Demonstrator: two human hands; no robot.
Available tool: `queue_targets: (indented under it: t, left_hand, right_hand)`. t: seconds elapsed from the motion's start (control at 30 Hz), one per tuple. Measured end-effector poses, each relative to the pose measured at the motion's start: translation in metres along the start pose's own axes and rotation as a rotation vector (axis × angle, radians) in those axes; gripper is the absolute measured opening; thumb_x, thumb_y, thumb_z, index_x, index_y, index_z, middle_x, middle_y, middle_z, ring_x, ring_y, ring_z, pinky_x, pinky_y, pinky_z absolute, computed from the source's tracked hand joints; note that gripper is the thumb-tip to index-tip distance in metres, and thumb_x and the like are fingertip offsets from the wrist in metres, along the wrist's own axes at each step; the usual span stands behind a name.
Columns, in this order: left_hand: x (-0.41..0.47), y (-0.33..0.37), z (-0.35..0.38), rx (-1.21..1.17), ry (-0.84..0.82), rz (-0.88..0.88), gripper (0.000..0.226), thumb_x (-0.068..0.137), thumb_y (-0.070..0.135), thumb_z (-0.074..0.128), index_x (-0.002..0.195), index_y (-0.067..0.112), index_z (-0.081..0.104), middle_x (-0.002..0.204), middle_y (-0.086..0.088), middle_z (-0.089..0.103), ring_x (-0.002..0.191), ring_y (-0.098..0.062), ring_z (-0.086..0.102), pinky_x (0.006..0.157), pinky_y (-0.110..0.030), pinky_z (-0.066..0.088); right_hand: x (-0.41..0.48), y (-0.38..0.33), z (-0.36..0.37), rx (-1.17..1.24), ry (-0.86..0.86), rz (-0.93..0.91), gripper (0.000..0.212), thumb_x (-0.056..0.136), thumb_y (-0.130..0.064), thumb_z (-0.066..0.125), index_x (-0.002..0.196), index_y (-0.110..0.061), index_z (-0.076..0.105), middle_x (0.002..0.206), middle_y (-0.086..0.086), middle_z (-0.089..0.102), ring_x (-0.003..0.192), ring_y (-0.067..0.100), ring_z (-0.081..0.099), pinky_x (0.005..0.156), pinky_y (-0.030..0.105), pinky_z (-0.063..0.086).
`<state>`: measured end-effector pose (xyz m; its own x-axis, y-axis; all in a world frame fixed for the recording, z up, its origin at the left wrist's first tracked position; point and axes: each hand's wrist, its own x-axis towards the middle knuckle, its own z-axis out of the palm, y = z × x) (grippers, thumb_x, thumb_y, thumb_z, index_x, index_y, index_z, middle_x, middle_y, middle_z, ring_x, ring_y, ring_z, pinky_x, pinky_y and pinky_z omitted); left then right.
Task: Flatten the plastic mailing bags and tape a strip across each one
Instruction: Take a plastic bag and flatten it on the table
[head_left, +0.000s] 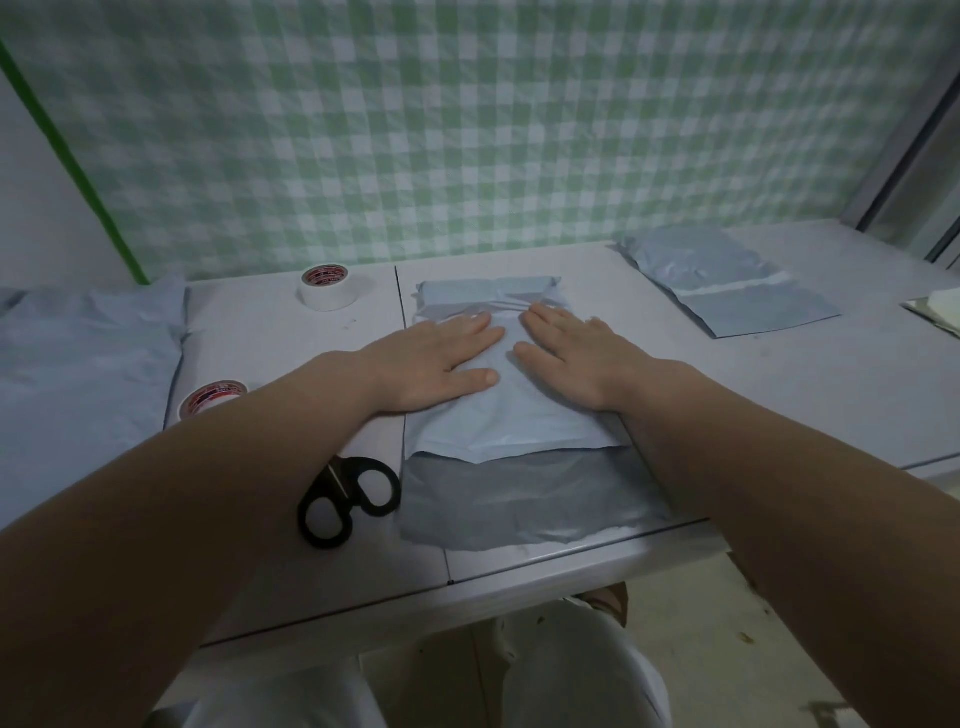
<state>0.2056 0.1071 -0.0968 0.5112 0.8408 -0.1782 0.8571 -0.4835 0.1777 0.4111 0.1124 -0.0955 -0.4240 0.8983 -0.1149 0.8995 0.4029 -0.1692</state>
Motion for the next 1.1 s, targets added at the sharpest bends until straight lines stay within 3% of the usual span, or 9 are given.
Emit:
queue_targets:
  t: [0.13, 0.2, 0.27, 0.43, 0.5, 0.63, 0.73, 0.9, 1.1]
  left_hand:
    - [-0.003, 0.002, -0.001, 0.044, -0.025, 0.012, 0.065, 0.094, 0.059, 0.023, 0.149, 0.038, -0.002, 0.159, 0.008, -0.012, 0.145, -0.007, -0.009, 0.119, -0.035, -0.003]
    - [-0.005, 0.003, -0.003, 0.051, -0.029, 0.018, 0.062, 0.093, 0.06, 0.024, 0.149, 0.041, 0.002, 0.159, 0.009, -0.009, 0.146, -0.008, -0.007, 0.119, -0.036, -0.002]
    - [-0.005, 0.006, -0.006, 0.019, 0.029, 0.028, 0.057, 0.095, 0.058, 0.026, 0.148, 0.043, 0.013, 0.159, 0.011, 0.002, 0.146, -0.008, 0.002, 0.119, -0.036, 0.005]
    - [-0.001, 0.027, -0.005, -0.183, 0.223, 0.124, 0.048, 0.096, 0.047, 0.03, 0.135, 0.022, 0.044, 0.14, 0.004, 0.045, 0.123, -0.016, 0.045, 0.104, -0.04, 0.036]
    - [0.0, 0.027, 0.001, -0.163, 0.194, 0.089, 0.058, 0.096, 0.049, 0.03, 0.145, 0.019, 0.029, 0.149, 0.003, 0.034, 0.133, -0.015, 0.036, 0.111, -0.042, 0.028]
    - [-0.002, 0.017, 0.009, 0.025, 0.108, 0.025, 0.075, 0.094, 0.058, 0.024, 0.153, 0.02, -0.004, 0.16, -0.001, -0.001, 0.147, -0.013, 0.0, 0.12, -0.04, 0.007]
    - [-0.009, 0.015, 0.007, 0.095, 0.057, 0.003, 0.083, 0.089, 0.066, 0.021, 0.152, 0.02, -0.008, 0.16, -0.005, -0.008, 0.147, -0.016, -0.007, 0.12, -0.039, 0.003]
    - [-0.021, 0.015, 0.001, 0.114, -0.035, -0.08, 0.107, 0.069, 0.081, 0.019, 0.15, 0.018, -0.011, 0.158, -0.006, -0.018, 0.145, -0.014, -0.014, 0.119, -0.033, -0.003]
    - [-0.038, 0.014, -0.001, 0.192, -0.099, -0.121, 0.117, 0.061, 0.089, 0.015, 0.149, 0.018, -0.016, 0.157, -0.007, -0.021, 0.146, -0.018, -0.015, 0.118, -0.037, -0.006]
  right_hand:
    - [-0.008, 0.004, -0.014, 0.115, 0.026, 0.013, 0.044, 0.104, -0.032, 0.019, 0.135, -0.011, 0.042, 0.15, 0.006, 0.034, 0.136, 0.02, 0.03, 0.107, 0.036, 0.021]
    - [-0.006, 0.007, -0.02, 0.025, 0.05, 0.07, 0.037, 0.104, -0.029, 0.023, 0.101, -0.013, 0.057, 0.129, 0.012, 0.054, 0.107, 0.028, 0.049, 0.083, 0.031, 0.031]
    - [-0.003, 0.002, -0.023, -0.066, 0.166, 0.098, 0.036, 0.102, -0.026, 0.028, 0.078, -0.013, 0.05, 0.11, 0.016, 0.062, 0.088, 0.028, 0.05, 0.07, 0.029, 0.027]
    - [0.013, -0.025, -0.001, 0.225, 0.284, -0.032, 0.024, 0.102, -0.021, 0.029, 0.099, -0.008, 0.049, 0.103, 0.012, 0.051, 0.098, 0.029, 0.05, 0.079, 0.031, 0.031]
    - [0.016, -0.028, 0.012, 0.283, 0.286, -0.032, 0.023, 0.102, -0.025, 0.027, 0.094, -0.012, 0.045, 0.1, 0.007, 0.045, 0.095, 0.023, 0.046, 0.085, 0.036, 0.036]
    - [0.014, -0.023, 0.023, 0.085, 0.244, -0.025, 0.045, 0.099, -0.037, 0.018, 0.117, -0.008, 0.046, 0.128, 0.011, 0.043, 0.115, 0.025, 0.041, 0.097, 0.038, 0.031]
    - [0.013, -0.022, 0.023, 0.001, 0.205, -0.05, 0.082, 0.079, -0.055, -0.003, 0.13, -0.007, 0.039, 0.14, 0.013, 0.035, 0.124, 0.026, 0.036, 0.101, 0.038, 0.029]
    - [0.01, -0.019, 0.025, -0.044, 0.167, -0.031, 0.066, 0.095, -0.052, 0.02, 0.145, -0.009, 0.023, 0.153, 0.01, 0.021, 0.138, 0.024, 0.023, 0.11, 0.039, 0.022]
    - [-0.008, -0.016, 0.021, -0.067, 0.099, -0.015, 0.11, 0.067, -0.084, 0.005, 0.151, -0.014, 0.011, 0.159, 0.003, 0.008, 0.145, 0.02, 0.008, 0.116, 0.042, 0.014]
